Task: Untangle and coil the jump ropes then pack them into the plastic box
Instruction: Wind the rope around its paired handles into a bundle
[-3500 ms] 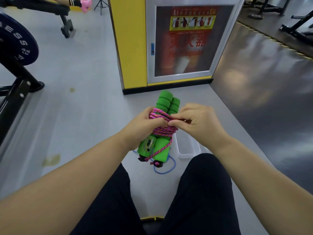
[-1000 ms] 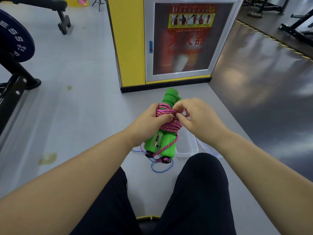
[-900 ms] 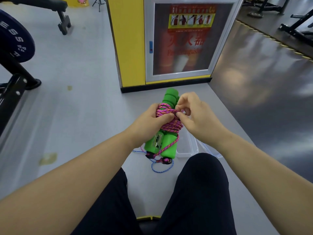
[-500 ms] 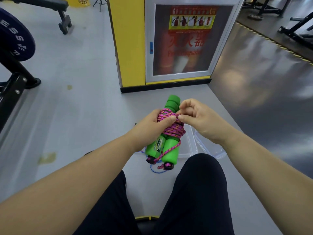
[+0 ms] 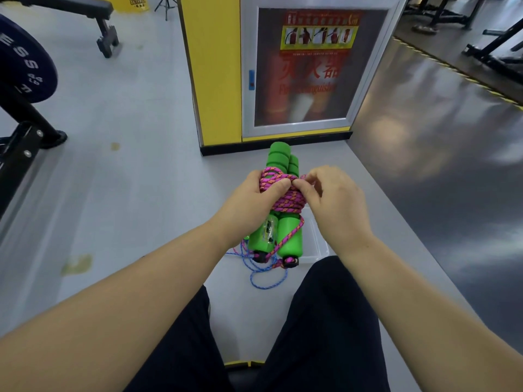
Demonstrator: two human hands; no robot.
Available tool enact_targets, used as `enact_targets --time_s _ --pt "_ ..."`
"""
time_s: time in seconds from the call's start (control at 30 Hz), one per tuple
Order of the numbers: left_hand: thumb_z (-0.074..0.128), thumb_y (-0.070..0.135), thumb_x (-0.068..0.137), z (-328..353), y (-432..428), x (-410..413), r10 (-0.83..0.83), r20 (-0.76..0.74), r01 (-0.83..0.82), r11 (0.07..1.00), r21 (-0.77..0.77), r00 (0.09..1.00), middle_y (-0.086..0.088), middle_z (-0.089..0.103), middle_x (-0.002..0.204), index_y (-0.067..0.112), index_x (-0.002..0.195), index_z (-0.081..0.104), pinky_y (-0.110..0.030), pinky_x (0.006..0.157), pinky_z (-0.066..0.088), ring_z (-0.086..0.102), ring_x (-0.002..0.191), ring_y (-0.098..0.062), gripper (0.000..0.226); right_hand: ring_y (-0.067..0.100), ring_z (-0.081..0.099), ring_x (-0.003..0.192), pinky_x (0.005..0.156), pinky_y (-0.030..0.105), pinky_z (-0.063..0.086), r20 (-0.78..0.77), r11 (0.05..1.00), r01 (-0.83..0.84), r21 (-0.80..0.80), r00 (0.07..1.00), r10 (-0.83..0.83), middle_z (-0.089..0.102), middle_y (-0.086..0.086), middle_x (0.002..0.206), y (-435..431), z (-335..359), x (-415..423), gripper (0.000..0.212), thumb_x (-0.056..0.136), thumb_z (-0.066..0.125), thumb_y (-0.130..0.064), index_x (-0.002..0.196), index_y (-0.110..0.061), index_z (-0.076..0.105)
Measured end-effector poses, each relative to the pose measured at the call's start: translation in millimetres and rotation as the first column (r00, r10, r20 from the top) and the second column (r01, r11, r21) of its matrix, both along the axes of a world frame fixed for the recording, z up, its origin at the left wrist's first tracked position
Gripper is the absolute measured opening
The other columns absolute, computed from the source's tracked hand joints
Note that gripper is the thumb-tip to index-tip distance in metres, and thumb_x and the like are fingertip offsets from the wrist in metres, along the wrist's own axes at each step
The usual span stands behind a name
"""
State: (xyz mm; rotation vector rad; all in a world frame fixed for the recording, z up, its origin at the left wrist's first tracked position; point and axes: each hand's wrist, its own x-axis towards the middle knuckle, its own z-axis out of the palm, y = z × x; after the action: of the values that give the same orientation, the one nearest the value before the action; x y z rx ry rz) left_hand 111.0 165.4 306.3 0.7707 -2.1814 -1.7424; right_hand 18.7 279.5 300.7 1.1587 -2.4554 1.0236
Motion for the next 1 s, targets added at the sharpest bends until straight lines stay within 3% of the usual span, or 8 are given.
enact_targets --time_s 0.1,0.2,0.37,0.43,0.57,0.7,0.83,1.0 --pt "0.052 0.045 0.091 1 3 1 -0.001 0.018 0.002 0.999 -0.048 1.0 -0.002 0.064 0.108 0.019 0.123 0.05 -0.039 0.089 0.052 0.063 0.097 -0.017 0.041 0.017 0.049 0.074 0.064 0.029 0.036 0.056 1.0 -0.01 0.018 0.998 0.009 0.06 0.003 0.084 -3 -2 4 0.022 0.093 0.053 -0.026 0.094 -0.006 0.061" --pt "0.05 0.045 0.092 0 4 4 0.002 0.038 0.001 0.998 -0.063 0.999 -0.001 0.064 0.106 0.021 0.119 0.049 -0.038 0.089 0.052 0.062 0.096 -0.016 0.036 0.013 0.047 0.072 0.064 0.022 0.031 0.0 0.998 -0.065 -0.011 0.998 0.065 0.061 0.004 0.081 -4 -6 6 0.02 0.093 0.053 -0.02 0.092 -0.004 0.064" --pt "0.053 0.044 0.091 -1 3 9 -0.023 0.058 0.027 0.997 -0.075 0.998 -0.001 0.064 0.105 0.02 0.12 0.05 -0.04 0.089 0.052 0.062 0.097 -0.018 0.038 0.01 0.045 0.065 0.058 0.019 0.036 -0.03 0.978 -0.201 0.058 0.979 0.203 0.057 0.003 0.073 1 -4 -5 0.018 0.083 0.056 -0.019 0.082 -0.004 0.066" --pt "0.053 0.044 0.09 0 3 8 -0.031 0.048 0.035 0.996 -0.077 0.998 0.0 0.064 0.105 0.02 0.121 0.05 -0.039 0.088 0.052 0.063 0.097 -0.017 0.039 0.01 0.047 0.064 0.059 0.021 0.04 -0.036 0.978 -0.209 -0.017 0.977 0.208 0.054 0.002 0.075 1 -2 -7 0.013 0.079 0.059 -0.014 0.078 -0.002 0.065" --pt "0.053 0.047 0.09 3 3 3 -0.018 0.027 0.02 0.997 -0.07 0.999 -0.001 0.065 0.108 0.02 0.124 0.049 -0.042 0.09 0.051 0.063 0.098 -0.018 0.044 0.003 0.056 0.07 0.065 0.016 0.052 0.153 0.967 -0.089 -0.237 0.98 0.127 0.054 -0.002 0.088 -1 -2 1 0.005 0.081 0.066 -0.007 0.082 -0.006 0.07" --pt "0.052 0.044 0.091 3 5 1 -0.016 0.014 0.018 0.995 -0.098 1.0 0.001 0.064 0.105 0.019 0.121 0.05 -0.038 0.088 0.052 0.062 0.096 -0.016 0.039 -0.004 0.059 0.075 0.067 0.009 0.05 0.295 0.966 0.035 -0.257 0.954 0.044 0.057 -0.001 0.096 -1 -3 7 0.007 0.082 0.067 -0.01 0.086 -0.012 0.072" --pt "0.051 0.041 0.093 3 7 2 -0.009 0.007 0.01 0.992 -0.124 1.0 0.007 0.061 0.097 0.019 0.118 0.049 -0.03 0.082 0.052 0.061 0.093 -0.013 0.034 0.0 0.063 0.077 0.068 0.018 0.054 0.424 0.967 0.097 -0.235 0.906 0.012 0.066 -0.003 0.086 -2 1 8 0.008 0.082 0.067 -0.015 0.087 -0.016 0.072" --pt "0.049 0.045 0.092 5 7 2 -0.031 0.043 0.036 0.991 -0.13 0.999 0.0 0.063 0.105 0.02 0.121 0.048 -0.039 0.087 0.052 0.062 0.096 -0.017 0.039 0.006 0.066 0.075 0.069 0.025 0.056 0.406 0.937 0.092 -0.338 0.912 0.057 0.069 -0.003 0.081 0 -4 12 0.011 0.081 0.067 -0.01 0.088 -0.017 0.071"
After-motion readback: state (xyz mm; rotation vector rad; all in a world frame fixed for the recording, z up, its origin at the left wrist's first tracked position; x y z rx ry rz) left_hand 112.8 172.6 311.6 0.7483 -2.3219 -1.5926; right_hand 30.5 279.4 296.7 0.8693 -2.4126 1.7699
